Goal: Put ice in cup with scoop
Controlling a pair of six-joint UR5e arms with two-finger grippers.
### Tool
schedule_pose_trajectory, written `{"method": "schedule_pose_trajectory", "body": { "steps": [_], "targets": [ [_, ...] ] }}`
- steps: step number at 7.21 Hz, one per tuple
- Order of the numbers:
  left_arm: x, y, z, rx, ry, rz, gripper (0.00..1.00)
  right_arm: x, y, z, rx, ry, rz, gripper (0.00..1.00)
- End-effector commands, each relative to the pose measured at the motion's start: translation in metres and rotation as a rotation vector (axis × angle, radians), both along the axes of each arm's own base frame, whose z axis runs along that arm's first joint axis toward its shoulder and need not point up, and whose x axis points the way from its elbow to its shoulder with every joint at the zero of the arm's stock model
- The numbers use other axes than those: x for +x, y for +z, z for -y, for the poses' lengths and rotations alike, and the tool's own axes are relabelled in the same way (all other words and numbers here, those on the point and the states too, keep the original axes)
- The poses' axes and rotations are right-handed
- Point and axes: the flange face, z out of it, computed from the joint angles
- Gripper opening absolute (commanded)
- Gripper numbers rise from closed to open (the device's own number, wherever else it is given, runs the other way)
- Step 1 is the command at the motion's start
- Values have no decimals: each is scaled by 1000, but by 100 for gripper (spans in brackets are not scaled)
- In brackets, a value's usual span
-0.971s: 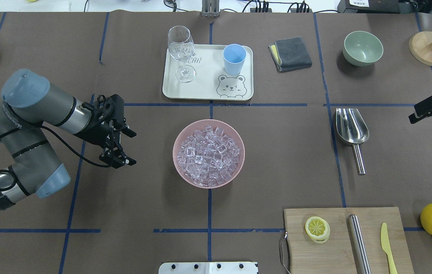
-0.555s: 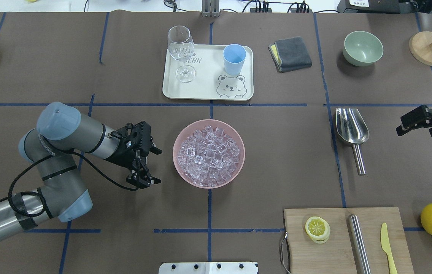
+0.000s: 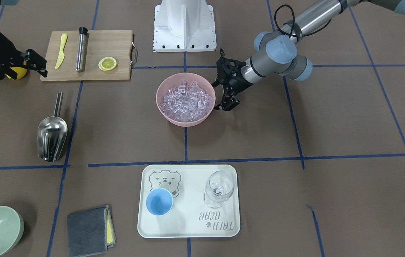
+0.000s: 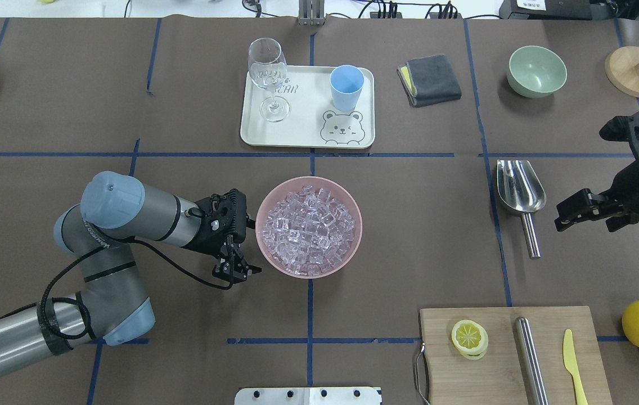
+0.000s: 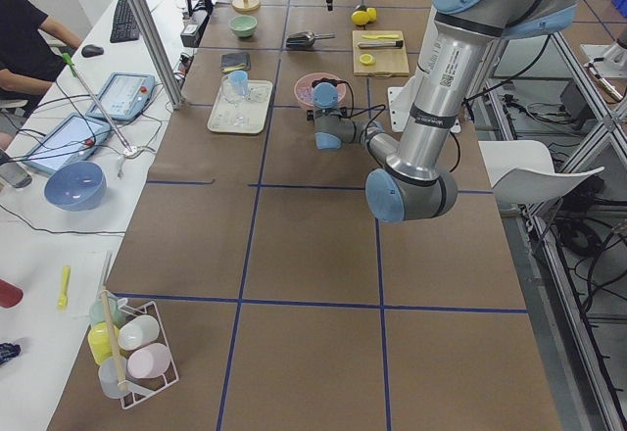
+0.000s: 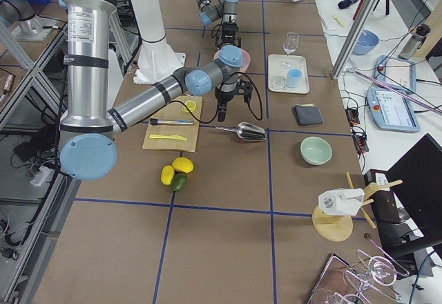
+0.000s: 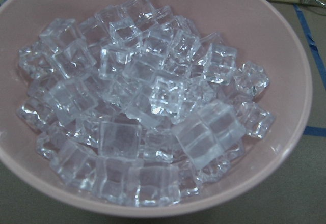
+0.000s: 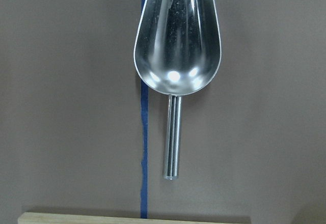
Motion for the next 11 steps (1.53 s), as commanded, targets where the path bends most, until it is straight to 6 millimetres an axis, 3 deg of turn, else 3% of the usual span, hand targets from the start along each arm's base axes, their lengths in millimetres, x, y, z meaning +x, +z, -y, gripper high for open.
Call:
{"method": "schedule_pose_trajectory", "body": {
  "steps": [1,2,4,7,11],
  "targets": [
    [0,-3,-1,7,-1,-11,100,-30,-1,-19,7,11,-9,99],
    [-3,-2,-2,21,-2,-33,100,-34,11,-32,14,22,4,99],
    [-6,3,2,20,-23,-28,100,-52,32,-30,40,116,-94,99],
    [-8,4,5,25,-71,-24,100,-85,34,-10,25,181,-119,96],
    [-6,2,4,25,-68,-25,100,-112,60,-19,29,161,-185,92]
  ]
}}
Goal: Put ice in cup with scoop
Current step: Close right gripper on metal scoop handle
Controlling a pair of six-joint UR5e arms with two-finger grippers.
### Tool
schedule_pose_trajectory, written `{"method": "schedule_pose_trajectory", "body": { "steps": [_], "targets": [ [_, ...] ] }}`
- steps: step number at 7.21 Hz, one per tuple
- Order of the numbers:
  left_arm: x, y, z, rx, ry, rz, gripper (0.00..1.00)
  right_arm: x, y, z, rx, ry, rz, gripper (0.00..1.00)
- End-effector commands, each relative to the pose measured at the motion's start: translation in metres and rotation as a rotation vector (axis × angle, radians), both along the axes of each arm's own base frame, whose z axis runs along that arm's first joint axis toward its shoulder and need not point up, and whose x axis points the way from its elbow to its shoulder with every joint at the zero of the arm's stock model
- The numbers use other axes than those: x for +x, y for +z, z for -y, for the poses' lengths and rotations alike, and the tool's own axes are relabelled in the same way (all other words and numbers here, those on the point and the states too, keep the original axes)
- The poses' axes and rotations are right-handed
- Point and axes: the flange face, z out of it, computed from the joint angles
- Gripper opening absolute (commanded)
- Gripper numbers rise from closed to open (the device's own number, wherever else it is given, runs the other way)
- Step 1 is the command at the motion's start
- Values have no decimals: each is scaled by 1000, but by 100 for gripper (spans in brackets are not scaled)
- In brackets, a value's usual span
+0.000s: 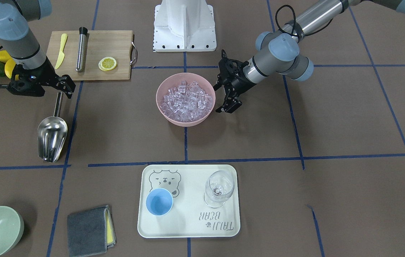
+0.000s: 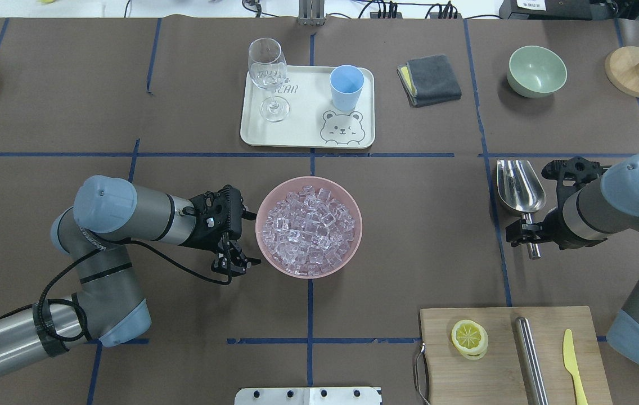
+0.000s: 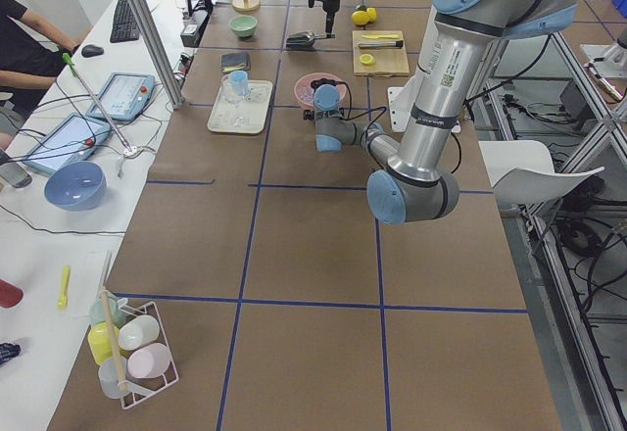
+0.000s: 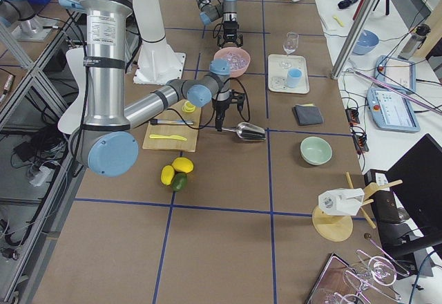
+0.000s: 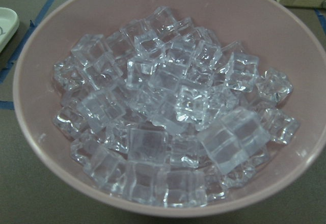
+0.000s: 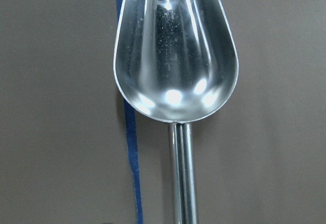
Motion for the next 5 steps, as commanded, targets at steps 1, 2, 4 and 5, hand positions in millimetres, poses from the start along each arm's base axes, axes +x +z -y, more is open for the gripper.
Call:
{"method": "schedule_pose_trajectory", "body": {
  "steps": [1,2,4,5],
  "targets": [
    [1,-2,0,1,0,-1,100,-11,10,-5,-6,-16,-20,88],
    [1,-2,0,1,0,-1,100,-14,15,-6,-10,-21,-29,83],
    [1,-2,0,0,0,0,100,-26,15,2,-8,-21,-29,73],
    [1,-2,0,0,0,0,100,-28,18,3,-6,-23,-28,74]
  ]
}}
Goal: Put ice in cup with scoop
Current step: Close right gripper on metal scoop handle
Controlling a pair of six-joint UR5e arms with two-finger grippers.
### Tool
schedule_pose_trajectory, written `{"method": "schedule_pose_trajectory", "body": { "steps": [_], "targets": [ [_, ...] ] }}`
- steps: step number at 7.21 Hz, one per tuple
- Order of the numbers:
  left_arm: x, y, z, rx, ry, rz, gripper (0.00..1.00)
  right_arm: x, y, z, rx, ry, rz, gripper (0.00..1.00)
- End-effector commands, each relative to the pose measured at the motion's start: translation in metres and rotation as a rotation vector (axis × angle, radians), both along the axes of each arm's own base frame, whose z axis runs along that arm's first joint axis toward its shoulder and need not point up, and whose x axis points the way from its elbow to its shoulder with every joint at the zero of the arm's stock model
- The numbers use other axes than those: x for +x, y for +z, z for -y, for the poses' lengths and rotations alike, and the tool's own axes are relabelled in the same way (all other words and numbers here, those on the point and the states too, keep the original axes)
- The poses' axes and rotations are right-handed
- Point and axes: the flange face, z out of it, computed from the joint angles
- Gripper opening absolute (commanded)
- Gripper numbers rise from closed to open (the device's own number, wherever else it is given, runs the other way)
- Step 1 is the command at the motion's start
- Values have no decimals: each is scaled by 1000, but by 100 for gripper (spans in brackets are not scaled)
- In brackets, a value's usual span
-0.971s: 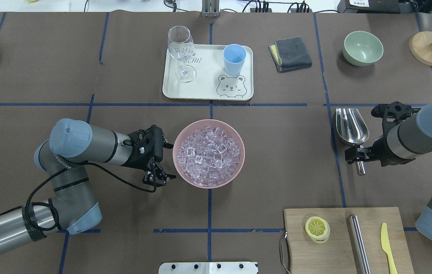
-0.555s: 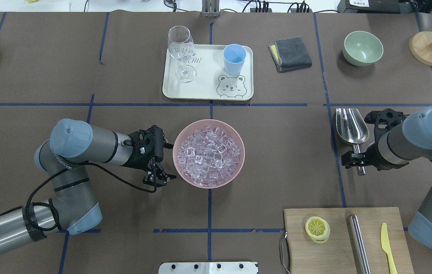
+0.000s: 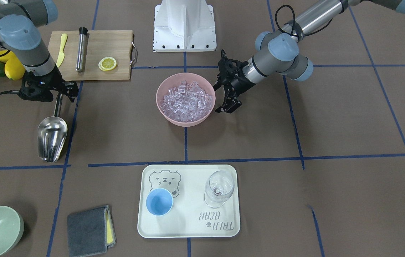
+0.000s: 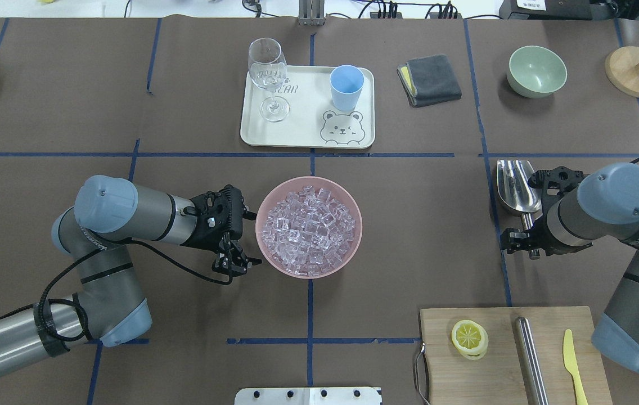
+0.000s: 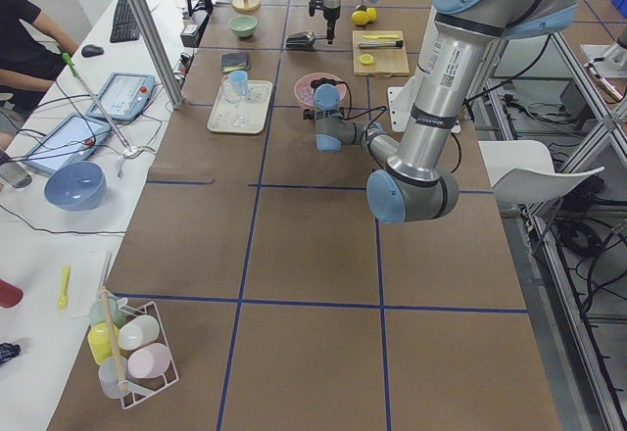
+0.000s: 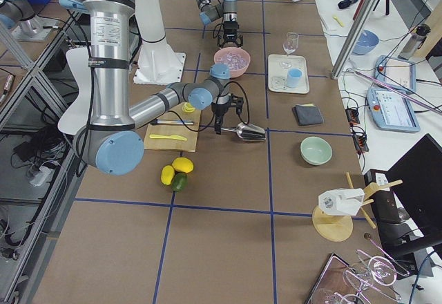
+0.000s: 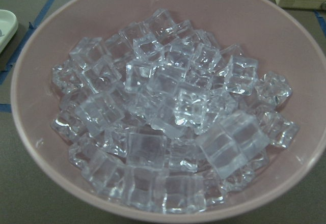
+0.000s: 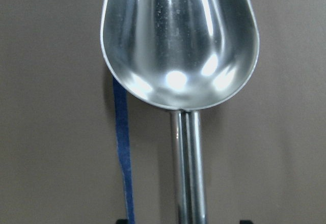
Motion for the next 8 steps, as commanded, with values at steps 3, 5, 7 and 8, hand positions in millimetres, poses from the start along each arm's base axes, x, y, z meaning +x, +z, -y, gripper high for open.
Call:
{"method": "schedule_pose_trajectory", "body": {
  "steps": [3,5,7,8],
  "targets": [
    [0,-3,0,2,0,-4,100,12,12,3,59,116,6,74],
    [0,-5,0,4,0,-7,100,23,24,-11,86,149,71,74],
    [0,-4,0,3,2,-6,100,12,24,-21,109,140,70,74],
    [0,-5,0,4,2,-7,100,7,25,-25,119,133,63,70]
  ]
}}
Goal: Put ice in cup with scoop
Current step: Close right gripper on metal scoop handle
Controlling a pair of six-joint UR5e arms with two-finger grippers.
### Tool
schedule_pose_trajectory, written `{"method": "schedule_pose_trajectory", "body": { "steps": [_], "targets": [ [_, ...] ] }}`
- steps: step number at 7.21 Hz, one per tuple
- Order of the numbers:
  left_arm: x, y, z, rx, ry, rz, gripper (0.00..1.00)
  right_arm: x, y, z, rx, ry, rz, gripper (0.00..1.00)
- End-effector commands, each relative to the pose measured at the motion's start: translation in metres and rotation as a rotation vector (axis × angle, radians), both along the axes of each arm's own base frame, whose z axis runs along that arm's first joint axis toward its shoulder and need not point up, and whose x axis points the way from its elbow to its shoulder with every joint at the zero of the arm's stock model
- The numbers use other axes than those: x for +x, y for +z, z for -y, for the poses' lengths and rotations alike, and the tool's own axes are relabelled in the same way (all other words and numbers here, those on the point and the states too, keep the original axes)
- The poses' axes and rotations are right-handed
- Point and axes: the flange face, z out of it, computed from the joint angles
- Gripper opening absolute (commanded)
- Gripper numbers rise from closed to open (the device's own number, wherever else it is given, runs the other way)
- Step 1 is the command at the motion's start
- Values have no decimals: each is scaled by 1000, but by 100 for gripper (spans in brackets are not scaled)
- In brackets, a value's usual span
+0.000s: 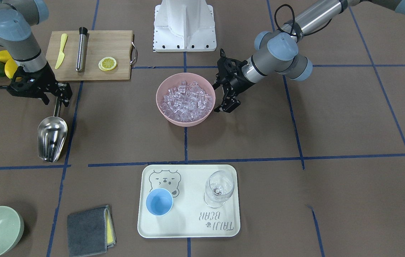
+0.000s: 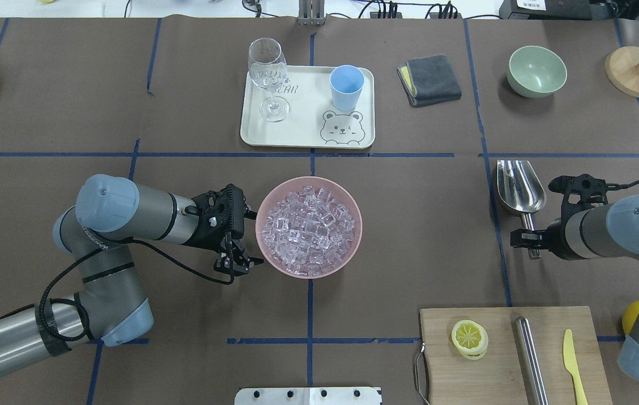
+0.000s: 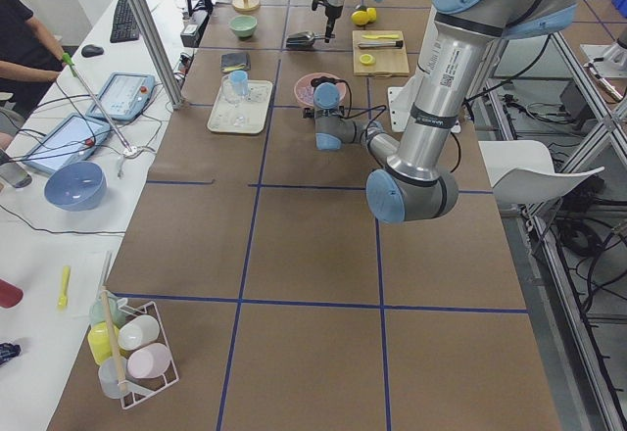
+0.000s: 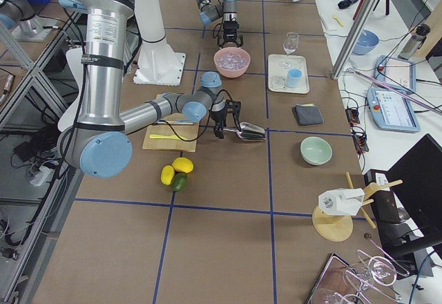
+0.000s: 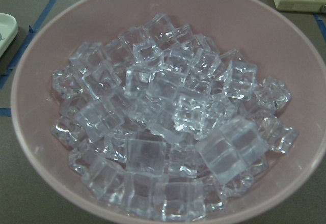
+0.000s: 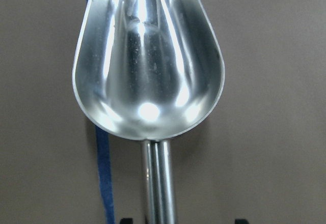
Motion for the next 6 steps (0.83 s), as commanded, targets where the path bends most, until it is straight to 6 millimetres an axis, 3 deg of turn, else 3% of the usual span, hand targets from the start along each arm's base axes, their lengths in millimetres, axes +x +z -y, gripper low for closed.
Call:
{"method": "schedule_pose_trajectory", "body": {
  "steps": [1,2,3,4,6],
  "targets": [
    [0,0,0,0,-1,0,100,-7,1,-6,15,-7,-6,62],
    [0,0,0,0,0,-1,100,-6,1,-6,12,-8,-4,33],
    [0,0,0,0,0,-1,100,-5,0,-7,12,-12,-2,11],
    [0,1,0,0,0,1,100,-4,-6,-7,21,-8,4,0],
    [0,0,0,0,0,-1,100,7,-20,-12,35,-3,25,0]
  ]
}}
